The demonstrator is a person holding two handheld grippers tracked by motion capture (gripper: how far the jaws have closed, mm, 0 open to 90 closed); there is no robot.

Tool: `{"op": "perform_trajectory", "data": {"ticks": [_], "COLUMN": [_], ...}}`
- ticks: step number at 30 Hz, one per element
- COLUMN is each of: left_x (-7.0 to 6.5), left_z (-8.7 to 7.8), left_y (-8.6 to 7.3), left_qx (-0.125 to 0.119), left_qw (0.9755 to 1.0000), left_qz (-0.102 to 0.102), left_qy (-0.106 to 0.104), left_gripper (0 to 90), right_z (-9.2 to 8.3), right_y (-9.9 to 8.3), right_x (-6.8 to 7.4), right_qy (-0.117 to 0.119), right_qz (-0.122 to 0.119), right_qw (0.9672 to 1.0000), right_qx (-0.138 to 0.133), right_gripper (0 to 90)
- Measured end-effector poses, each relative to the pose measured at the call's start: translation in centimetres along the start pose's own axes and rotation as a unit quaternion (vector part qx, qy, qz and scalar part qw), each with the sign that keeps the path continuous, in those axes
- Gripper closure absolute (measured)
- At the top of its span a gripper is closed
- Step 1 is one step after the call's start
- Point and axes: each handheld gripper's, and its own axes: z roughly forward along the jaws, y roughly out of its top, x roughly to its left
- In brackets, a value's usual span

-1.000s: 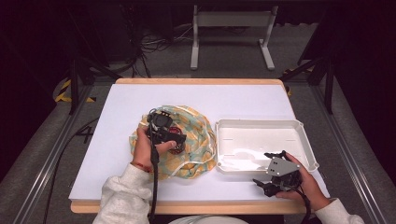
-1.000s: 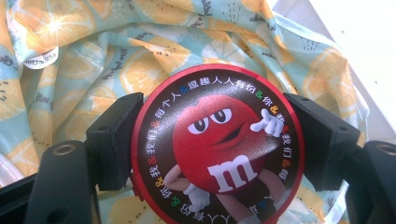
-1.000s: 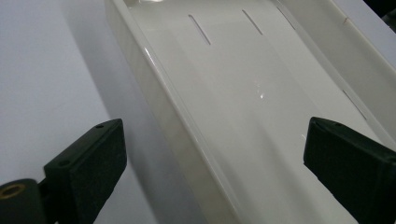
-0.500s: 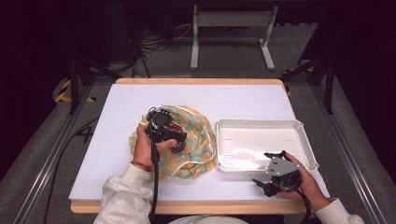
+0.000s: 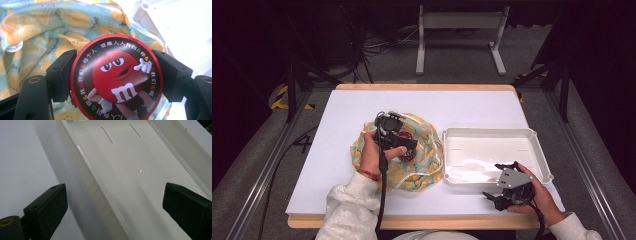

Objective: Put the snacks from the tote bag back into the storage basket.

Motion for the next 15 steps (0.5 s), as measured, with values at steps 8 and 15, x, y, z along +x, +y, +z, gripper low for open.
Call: {"op": "perform_trajectory", "data": {"ticks": [8, 15], "left_x": [-0.9, -2.4], "left_z": [-0.4, -0.8], "left_y": [0.9, 2.3], "left_qx": [-0.003, -0.005], "left_qw": [1.0, 0.9997], "left_qz": [0.008, 0.026], "left_qy": [0.002, 0.0], "left_gripper": [25.5, 25.5], "right_z": [-0.1, -0.1], "right_y": [0.0, 0.0], "right_x": [0.0, 0.0], "right_qy": [-0.001, -0.001], "right_qz": [0.002, 0.002], "right_qw": [1.0, 1.0], "right_qx": [-0.002, -0.001], "right_gripper": [6.7, 6.7]}}
